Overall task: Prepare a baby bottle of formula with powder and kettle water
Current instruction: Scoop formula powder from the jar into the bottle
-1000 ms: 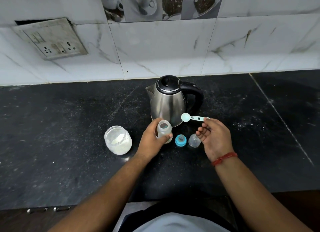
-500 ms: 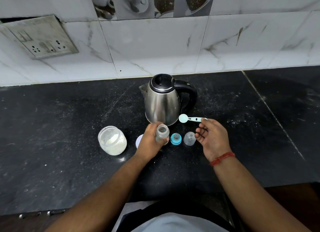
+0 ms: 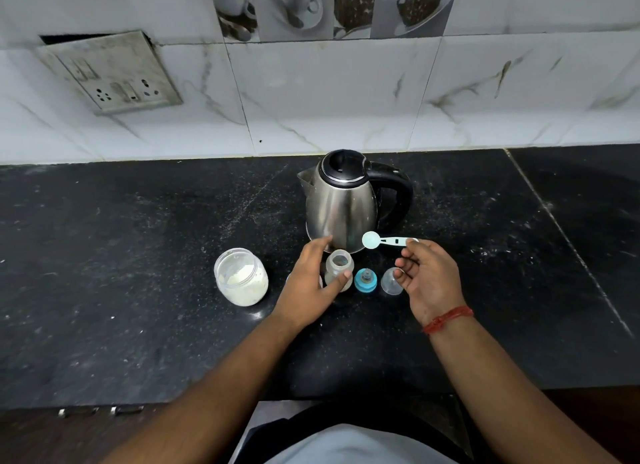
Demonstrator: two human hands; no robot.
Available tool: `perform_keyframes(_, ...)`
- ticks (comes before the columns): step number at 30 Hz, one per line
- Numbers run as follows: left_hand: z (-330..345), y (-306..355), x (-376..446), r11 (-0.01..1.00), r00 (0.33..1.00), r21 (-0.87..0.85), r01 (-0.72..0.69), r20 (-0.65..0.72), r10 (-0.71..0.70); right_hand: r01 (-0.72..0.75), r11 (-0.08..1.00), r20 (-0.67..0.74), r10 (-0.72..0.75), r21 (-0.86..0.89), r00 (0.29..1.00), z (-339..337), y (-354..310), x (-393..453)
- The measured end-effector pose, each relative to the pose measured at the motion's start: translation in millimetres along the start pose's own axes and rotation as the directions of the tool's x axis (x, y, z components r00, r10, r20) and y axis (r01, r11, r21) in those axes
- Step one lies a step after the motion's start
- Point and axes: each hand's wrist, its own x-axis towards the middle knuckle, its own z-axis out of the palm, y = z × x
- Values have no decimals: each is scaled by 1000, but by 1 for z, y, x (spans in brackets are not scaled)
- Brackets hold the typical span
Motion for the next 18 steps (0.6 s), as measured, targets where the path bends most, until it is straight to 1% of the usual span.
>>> perform_keyframes(6,-17,9,-2,987,988,62,-146,-48,149,0,1000,29,0,2,1000,12,2,-2)
perform_keyframes(10,-29,16,-3,973,973,102,-205,-82,214,8,1000,66,-8,1,998,23,3,-6)
perform_keyframes(15,-50,11,-4,957,956,173,-234,-141,259,54,997,143,-45,-60,989,44,10,-11)
perform_keyframes(18,-70,0,-9,949,944,225,-219,-198,265,71,993,190,-51,-98,980,64,17,-16)
